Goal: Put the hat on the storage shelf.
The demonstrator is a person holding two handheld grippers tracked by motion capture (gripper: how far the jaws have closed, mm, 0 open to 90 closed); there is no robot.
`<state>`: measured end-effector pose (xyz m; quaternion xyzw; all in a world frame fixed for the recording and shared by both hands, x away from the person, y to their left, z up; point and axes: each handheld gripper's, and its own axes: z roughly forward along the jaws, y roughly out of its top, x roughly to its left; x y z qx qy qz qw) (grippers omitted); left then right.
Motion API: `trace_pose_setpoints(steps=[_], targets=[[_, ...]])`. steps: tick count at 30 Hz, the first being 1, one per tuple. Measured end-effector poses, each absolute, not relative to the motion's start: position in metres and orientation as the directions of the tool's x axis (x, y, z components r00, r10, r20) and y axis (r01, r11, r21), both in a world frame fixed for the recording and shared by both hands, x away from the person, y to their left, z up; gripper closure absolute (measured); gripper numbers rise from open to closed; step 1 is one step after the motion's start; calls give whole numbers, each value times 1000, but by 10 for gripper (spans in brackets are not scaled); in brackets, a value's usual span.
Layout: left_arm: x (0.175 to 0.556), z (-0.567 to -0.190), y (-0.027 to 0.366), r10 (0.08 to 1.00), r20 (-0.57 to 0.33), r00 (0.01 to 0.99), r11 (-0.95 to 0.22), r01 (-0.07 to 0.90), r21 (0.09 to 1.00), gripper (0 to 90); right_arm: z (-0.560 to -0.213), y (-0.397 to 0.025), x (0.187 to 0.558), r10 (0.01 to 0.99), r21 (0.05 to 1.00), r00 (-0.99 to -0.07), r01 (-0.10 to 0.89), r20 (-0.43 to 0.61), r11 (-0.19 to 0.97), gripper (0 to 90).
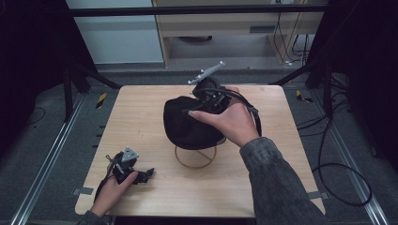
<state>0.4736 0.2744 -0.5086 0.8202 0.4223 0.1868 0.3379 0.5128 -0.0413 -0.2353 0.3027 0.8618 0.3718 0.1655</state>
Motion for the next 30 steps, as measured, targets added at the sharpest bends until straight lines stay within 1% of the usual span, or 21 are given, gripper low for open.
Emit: trace_pose_setpoints(steps=[1,2,4,5,6,8,9,14,22,26,30], targets=[[474,-509,274,819,21,574,-415,566,712,0,-235,-42,512,651,745,-757,401,-58,533,253],[474,-509,274,817,22,576,-417,565,712,0,-235,-43,510,658,751,-751,401,-59,525,214],[474,-509,274,817,20,576,-416,565,712,0,-235,-45,509,662,754,-747,400,-60,521,177],[474,-509,274,817,20,576,-416,565,712,0,-235,-45,509,662,754,-747,400,-60,521,177],[474,-509,274,817,20,576,-416,565,713,0,-235,-47,508,659,755,-749,393,-68,525,148],[474,-509,274,817,21,576,-417,565,712,0,-235,-47,507,662,756,-747,395,-67,522,130],[474,-509,274,817,21,576,-417,565,712,0,-236,-51,506,662,755,-747,398,-63,521,89],[474,-509,274,818,21,575,-416,565,713,0,-235,-60,502,655,768,-752,375,-75,519,67],[473,-509,273,816,19,577,-416,565,712,0,-233,-80,493,658,791,-748,351,-85,501,64],[473,-509,274,815,20,580,-420,565,710,0,-238,-100,486,682,797,-727,366,-78,481,63],[472,-509,273,815,20,580,-418,563,713,0,-241,-110,484,700,796,-709,378,-79,472,67]])
